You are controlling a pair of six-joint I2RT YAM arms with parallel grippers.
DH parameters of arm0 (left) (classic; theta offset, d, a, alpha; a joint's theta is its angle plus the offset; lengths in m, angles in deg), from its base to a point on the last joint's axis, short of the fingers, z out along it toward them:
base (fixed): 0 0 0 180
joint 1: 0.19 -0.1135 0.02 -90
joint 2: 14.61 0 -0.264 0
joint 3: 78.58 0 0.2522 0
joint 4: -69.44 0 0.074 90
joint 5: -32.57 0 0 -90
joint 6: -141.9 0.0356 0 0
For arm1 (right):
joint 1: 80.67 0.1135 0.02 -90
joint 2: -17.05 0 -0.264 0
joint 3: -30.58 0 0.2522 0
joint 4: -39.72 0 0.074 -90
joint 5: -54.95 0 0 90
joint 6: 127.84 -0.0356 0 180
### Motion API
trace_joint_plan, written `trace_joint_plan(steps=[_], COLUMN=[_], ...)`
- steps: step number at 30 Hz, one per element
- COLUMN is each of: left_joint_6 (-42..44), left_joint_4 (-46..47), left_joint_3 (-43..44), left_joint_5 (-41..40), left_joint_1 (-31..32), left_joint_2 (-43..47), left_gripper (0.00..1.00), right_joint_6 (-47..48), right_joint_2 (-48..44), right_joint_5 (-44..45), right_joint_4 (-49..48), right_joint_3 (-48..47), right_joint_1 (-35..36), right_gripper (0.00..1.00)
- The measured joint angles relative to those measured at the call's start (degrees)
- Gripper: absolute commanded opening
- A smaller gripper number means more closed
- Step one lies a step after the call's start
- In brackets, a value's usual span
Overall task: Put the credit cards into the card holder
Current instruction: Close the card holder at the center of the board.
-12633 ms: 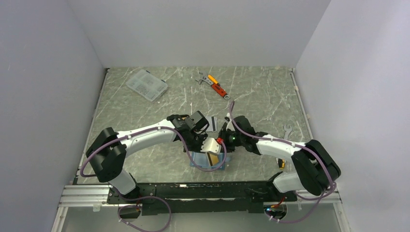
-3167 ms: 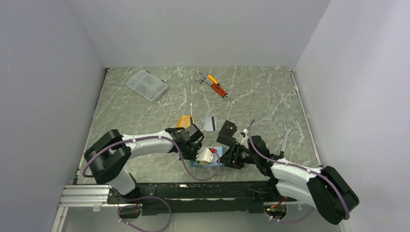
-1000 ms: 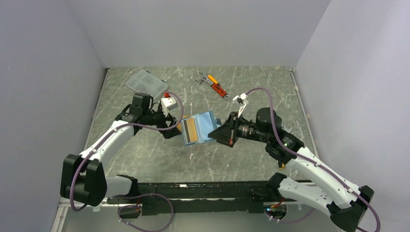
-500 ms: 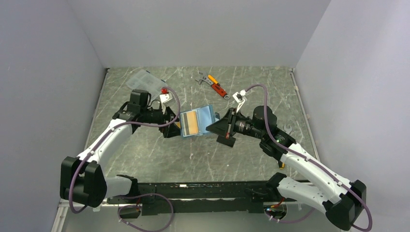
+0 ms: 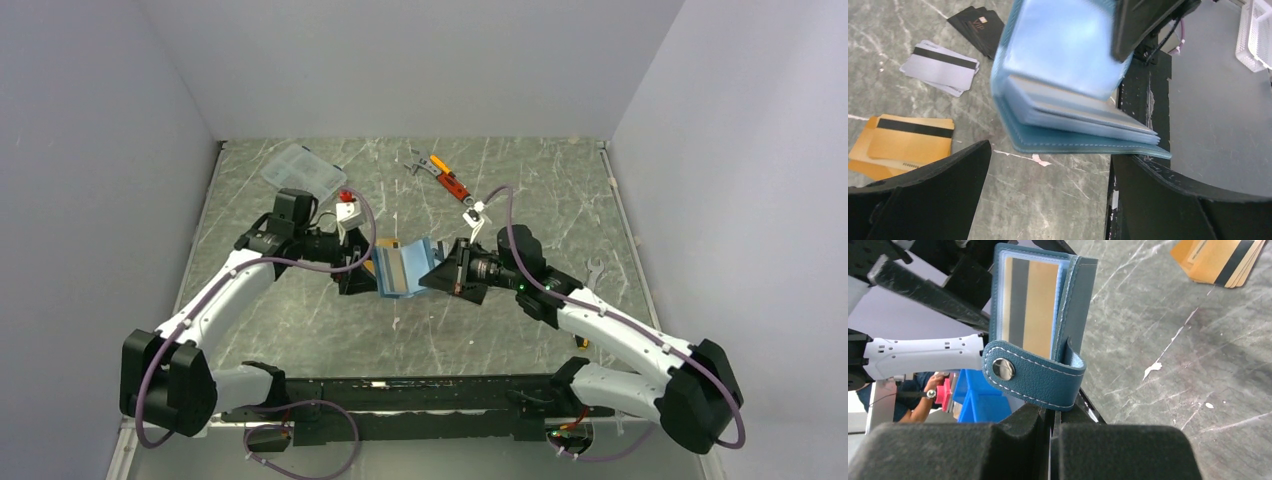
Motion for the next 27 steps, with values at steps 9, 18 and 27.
trace_joint_plan(steps=[9,18,27], left_joint_6=[8.13,13.97,16.68], left_joint_4=[-1.09,-1.99,-2.64], left_joint_3=[-0.07,0.81,2.75], left_joint_5=[-7.45,-21.31,-33.33], left_joint_1=[7.98,15.96,23.69], left_joint_2=[-5.2,-18.27,-22.34], left_gripper=[0.96,0.91,0.9], right_joint_6=[-3.85,-6.12,-5.84], right_joint_2=[14.6,27.93,35.01], right_joint_5=[-8.2,-14.58,-15.47], right_joint_4=[-11.61,-18.29,-22.01], right_joint_3=[3.91,6.82,11.52], right_joint_1=[-0.07,-0.09,-0.13], right_gripper=[0.0,0.0,0.23])
